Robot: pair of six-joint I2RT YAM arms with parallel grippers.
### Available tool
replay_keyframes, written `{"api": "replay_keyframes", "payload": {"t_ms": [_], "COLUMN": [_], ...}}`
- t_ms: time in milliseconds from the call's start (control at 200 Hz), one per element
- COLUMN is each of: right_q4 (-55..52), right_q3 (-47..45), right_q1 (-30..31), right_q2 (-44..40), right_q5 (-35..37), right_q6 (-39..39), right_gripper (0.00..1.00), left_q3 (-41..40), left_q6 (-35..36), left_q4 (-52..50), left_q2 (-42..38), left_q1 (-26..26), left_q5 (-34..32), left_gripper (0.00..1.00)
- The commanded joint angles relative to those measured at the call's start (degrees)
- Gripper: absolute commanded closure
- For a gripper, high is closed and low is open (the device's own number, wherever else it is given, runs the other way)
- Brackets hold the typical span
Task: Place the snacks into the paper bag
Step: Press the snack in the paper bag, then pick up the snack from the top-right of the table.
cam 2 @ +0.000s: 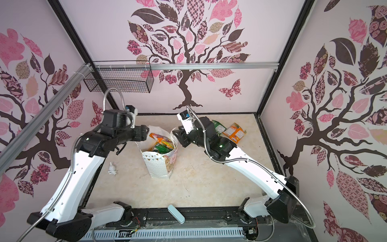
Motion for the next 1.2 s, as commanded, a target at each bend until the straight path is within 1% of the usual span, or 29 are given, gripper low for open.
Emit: {"api": "replay_keyframes", "payload": {"t_ms": [0,90,170,205,285,365,440,510,580,665,755,805,855,915,1010,1110,1195], "right_q4": [-0.8,-0.2,-0.2,-0.4,-0.2,-2.1,-3.9,-3.9,-3.4,-3.5,-3.2,-2.5,-2.1,-1.8,-1.8,-2.9,-3.1], "right_q3": [1.0,-0.7,-1.6,-1.9,-2.7,-2.6,-2.6,-3.9,-5.4,-6.5,-6.9,-7.1,-7.2,-7.0,-6.0,-4.6,-4.2], "right_q1": [-1.6,-3.8,-7.5,-9.7,-14.7,-18.9,-21.8,-21.8,-21.8,-21.9,-21.9,-22.0,-22.1,-22.2,-23.1,-24.3,-25.2], "right_q2": [-4.4,-6.3,-7.0,-7.0,-6.2,-3.7,-0.7,1.2,2.6,4.9,7.7,9.3,11.1,13.3,17.2,21.4,23.9], "right_q5": [5.0,9.1,9.0,7.9,6.2,6.7,9.2,14.8,17.3,19.4,21.3,21.1,20.7,20.6,20.4,19.8,19.6], "right_q6": [-0.7,-0.8,0.2,1.0,2.0,2.2,1.5,-0.1,-1.1,-1.8,-2.1,-2.2,-2.2,-2.2,-2.5,-3.0,-3.4], "right_gripper": [0.55,0.53,0.52,0.52,0.51,0.50,0.48,0.48,0.47,0.43,0.42,0.41,0.40,0.39,0.37,0.33,0.32], "left_q3": [1.4,-0.6,-4.1,-6.3,-9.8,-13.0,-14.7,-16.9,-19.8,-23.0,-27.5,-29.0,-29.6,-29.9,-29.9,-30.1,-28.3], "left_q6": [0.9,1.5,1.7,1.8,0.7,-1.0,-2.0,-2.9,-3.7,-4.5,-6.0,-5.9,-6.2,-5.6,-4.6,-4.2,-4.1], "left_q4": [-1.7,-1.7,0.6,2.3,5.4,8.9,9.9,11.0,13.3,17.2,23.6,25.7,26.7,26.7,25.0,23.4,20.1], "left_q2": [-4.4,-7.6,-10.0,-11.2,-12.6,-14.2,-14.2,-14.3,-14.6,-15.3,-17.4,-17.9,-17.9,-17.7,-17.6,-18.7,-20.0], "left_q1": [2.6,4.3,7.7,9.9,16.9,19.8,20.0,20.0,20.1,20.1,20.1,20.1,20.1,20.1,20.1,20.1,20.1], "left_q5": [-3.3,-6.9,-5.4,-2.4,6.4,12.6,14.1,13.3,14.7,19.1,23.2,26.1,27.1,27.3,25.5,23.9,22.6], "left_gripper": [0.22,0.21,0.21,0.21,0.22,0.22,0.23,0.23,0.23,0.24,0.25,0.25,0.26,0.26,0.27,0.28,0.28]}}
